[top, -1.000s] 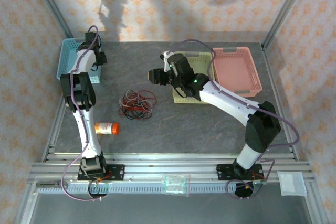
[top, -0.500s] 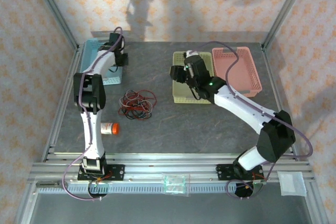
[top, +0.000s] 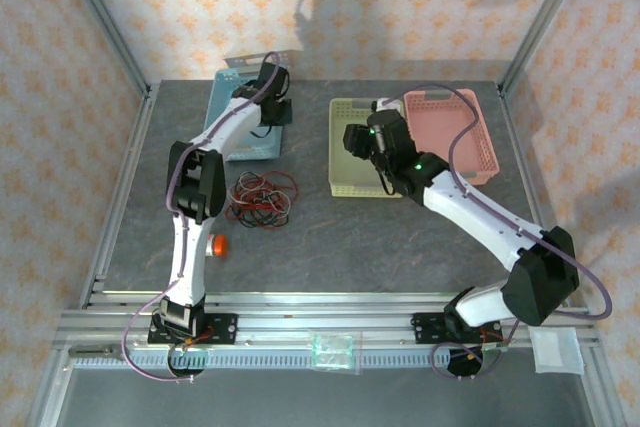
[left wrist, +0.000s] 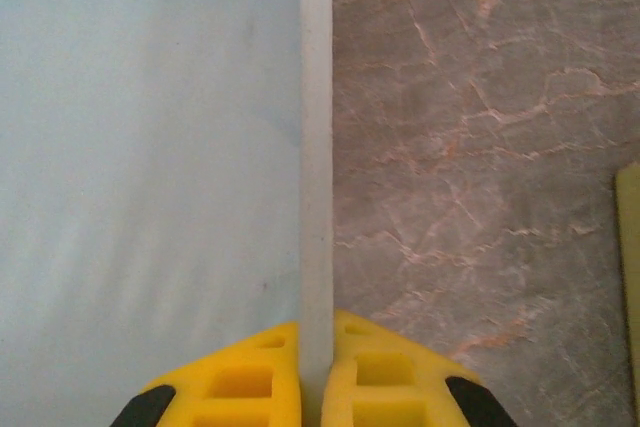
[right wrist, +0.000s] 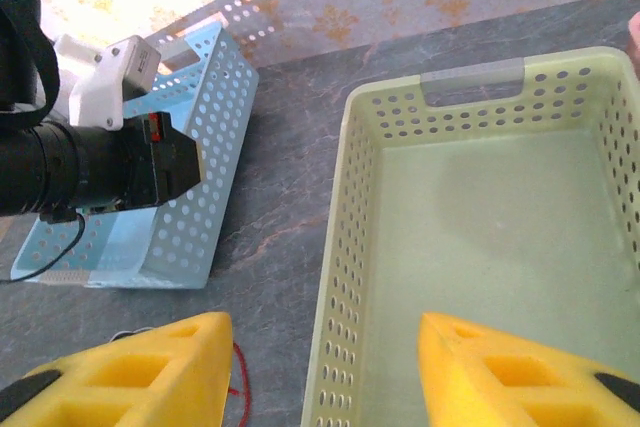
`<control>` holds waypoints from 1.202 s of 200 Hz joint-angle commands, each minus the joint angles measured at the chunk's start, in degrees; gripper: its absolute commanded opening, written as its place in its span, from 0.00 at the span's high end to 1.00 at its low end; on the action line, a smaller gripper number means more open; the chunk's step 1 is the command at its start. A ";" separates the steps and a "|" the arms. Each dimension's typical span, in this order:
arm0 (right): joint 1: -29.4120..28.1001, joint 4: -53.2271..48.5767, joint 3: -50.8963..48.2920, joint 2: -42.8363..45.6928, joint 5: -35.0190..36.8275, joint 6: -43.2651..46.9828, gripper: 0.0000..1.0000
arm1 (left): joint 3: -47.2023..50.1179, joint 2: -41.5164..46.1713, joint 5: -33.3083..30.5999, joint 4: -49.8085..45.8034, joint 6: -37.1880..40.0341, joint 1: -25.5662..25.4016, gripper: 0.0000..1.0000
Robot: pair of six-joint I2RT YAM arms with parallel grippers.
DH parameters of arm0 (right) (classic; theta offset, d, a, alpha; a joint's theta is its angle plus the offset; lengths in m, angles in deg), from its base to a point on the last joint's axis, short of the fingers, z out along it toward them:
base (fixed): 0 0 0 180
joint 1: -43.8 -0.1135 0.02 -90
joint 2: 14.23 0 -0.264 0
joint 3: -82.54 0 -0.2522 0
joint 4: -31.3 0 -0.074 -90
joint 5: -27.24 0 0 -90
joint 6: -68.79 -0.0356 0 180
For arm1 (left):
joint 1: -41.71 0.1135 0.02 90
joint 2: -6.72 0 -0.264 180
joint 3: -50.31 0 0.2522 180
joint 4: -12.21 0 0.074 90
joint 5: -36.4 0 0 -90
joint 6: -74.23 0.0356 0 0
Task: Untangle the cables
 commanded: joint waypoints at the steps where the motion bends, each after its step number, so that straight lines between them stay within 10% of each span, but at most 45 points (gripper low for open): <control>1: 0.56 -2.00 -0.72 1.74 4.88 -1.50 0.48 | -1.28 -1.47 -1.76 -1.84 -4.90 -2.32 1.00; 131: 13.36 -8.69 -3.96 1.23 0.47 -2.69 0.40 | 4.10 -2.11 -0.98 -0.56 -11.41 -10.92 0.99; 240: 24.33 -12.00 7.35 -19.88 -7.78 12.88 0.08 | 8.87 6.00 5.21 4.85 -12.62 -8.02 0.41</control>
